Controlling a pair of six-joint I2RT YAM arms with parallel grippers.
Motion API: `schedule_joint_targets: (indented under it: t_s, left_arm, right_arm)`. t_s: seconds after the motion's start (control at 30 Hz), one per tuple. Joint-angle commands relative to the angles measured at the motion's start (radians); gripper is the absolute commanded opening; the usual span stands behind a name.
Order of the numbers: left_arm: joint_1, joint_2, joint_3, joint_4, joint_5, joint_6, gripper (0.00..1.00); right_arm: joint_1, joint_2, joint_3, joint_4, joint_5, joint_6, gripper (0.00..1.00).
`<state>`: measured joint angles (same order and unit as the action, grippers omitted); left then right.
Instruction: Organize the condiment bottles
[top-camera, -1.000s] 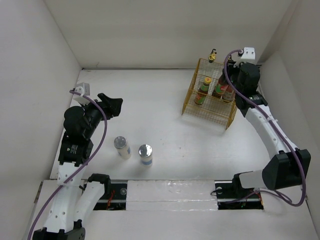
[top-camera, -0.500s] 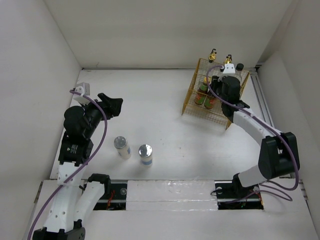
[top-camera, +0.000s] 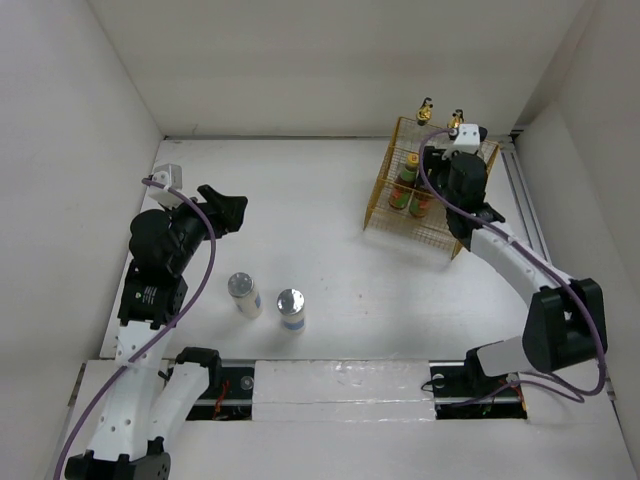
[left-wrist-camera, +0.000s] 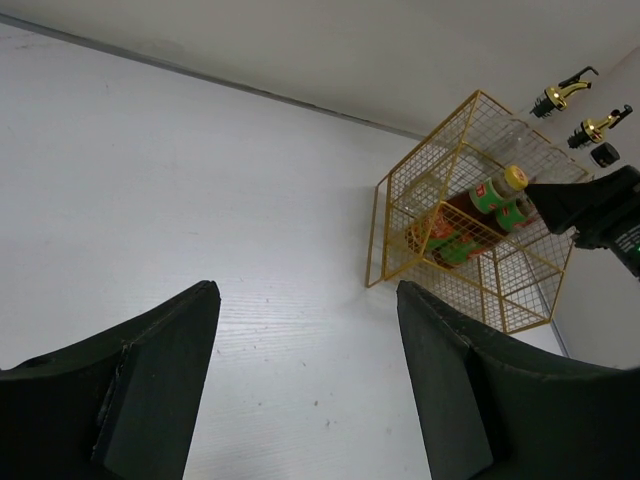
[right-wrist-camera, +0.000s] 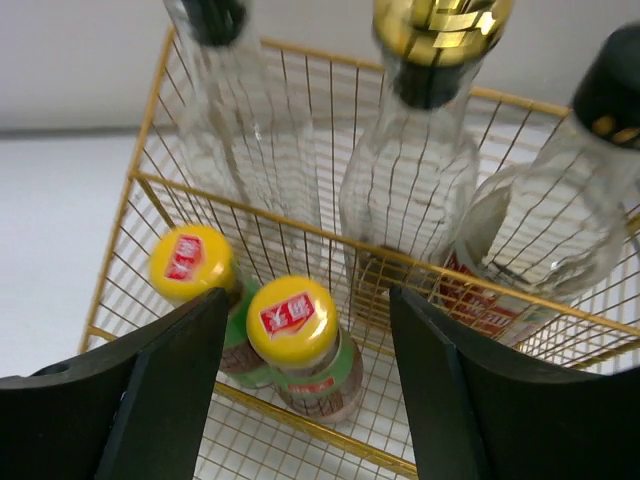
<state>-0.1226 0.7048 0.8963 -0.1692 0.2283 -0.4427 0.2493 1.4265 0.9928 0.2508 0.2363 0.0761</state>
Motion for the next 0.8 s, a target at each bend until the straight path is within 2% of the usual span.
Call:
schedule_joint_targets:
  t_s: [0.0, 0.13, 0.17, 0.27, 0.3, 0.4, 0.43, 0.47, 0.5, 0.53, 0.57, 0.63, 0.67, 0.77]
  left_arm:
    - [0.005, -0.004, -0.003, 0.042, 0.014, 0.006, 0.68]
    - [0.005, -0.013, -0.003, 0.042, 0.005, 0.006, 0.68]
    - [0.005, -0.013, -0.003, 0.042, 0.005, 0.006, 0.68]
    - [0.005, -0.022, -0.003, 0.042, 0.005, 0.006, 0.6]
    - [0.005, -0.022, -0.003, 0.042, 0.005, 0.006, 0.5]
    - [0.005, -0.013, -0.003, 0.042, 0.005, 0.006, 0.38]
    - [0.005, -0.013, -0.003, 0.042, 0.005, 0.006, 0.29]
    - [0.005, -0.013, -0.003, 0.042, 0.005, 0.006, 0.26]
    - [0.005, -0.004, -0.003, 0.042, 0.005, 0.006, 0.26]
    - [0.005, -0.004, -0.003, 0.042, 0.005, 0.006, 0.26]
    - [0.005, -0.004, -0.003, 0.042, 0.005, 0.006, 0.26]
    - [0.005, -0.004, -0.003, 0.042, 0.005, 0.006, 0.34]
    - [0.005, -0.004, -0.003, 0.042, 0.005, 0.006, 0.38]
    - [0.005, 0.007, -0.003, 0.042, 0.014, 0.006, 0.51]
  right_arm:
    - [0.01, -0.092, 0.055, 0.042, 0.044, 0.01, 0.72]
    - [0.021, -0.173, 0.055, -0.001, 0.034, 0.01, 0.73]
    - [0.036, -0.191, 0.044, -0.011, 0.023, 0.01, 0.69]
    - [0.109, -0.267, 0.003, -0.05, -0.073, 0.021, 0.09]
    - [0.14, -0.279, -0.018, -0.05, -0.112, 0.031, 0.0]
    - [0.299, -0.29, -0.028, -0.102, -0.259, 0.011, 0.0]
    - [0.342, -0.281, -0.017, -0.129, -0.288, -0.013, 0.0]
    - [0.385, -0.268, -0.017, -0.157, -0.34, -0.025, 0.08]
    - [0.474, -0.268, -0.017, -0.206, -0.366, -0.042, 0.2]
    - [0.519, -0.258, -0.007, -0.234, -0.385, -0.08, 0.51]
    - [0.563, -0.258, -0.006, -0.261, -0.385, -0.096, 0.62]
    - [0.698, -0.249, -0.006, -0.323, -0.394, -0.124, 0.75]
    - [0.738, -0.248, -0.006, -0.341, -0.381, -0.142, 0.88]
    - [0.863, -0.238, -0.006, -0.38, -0.37, -0.151, 1.0]
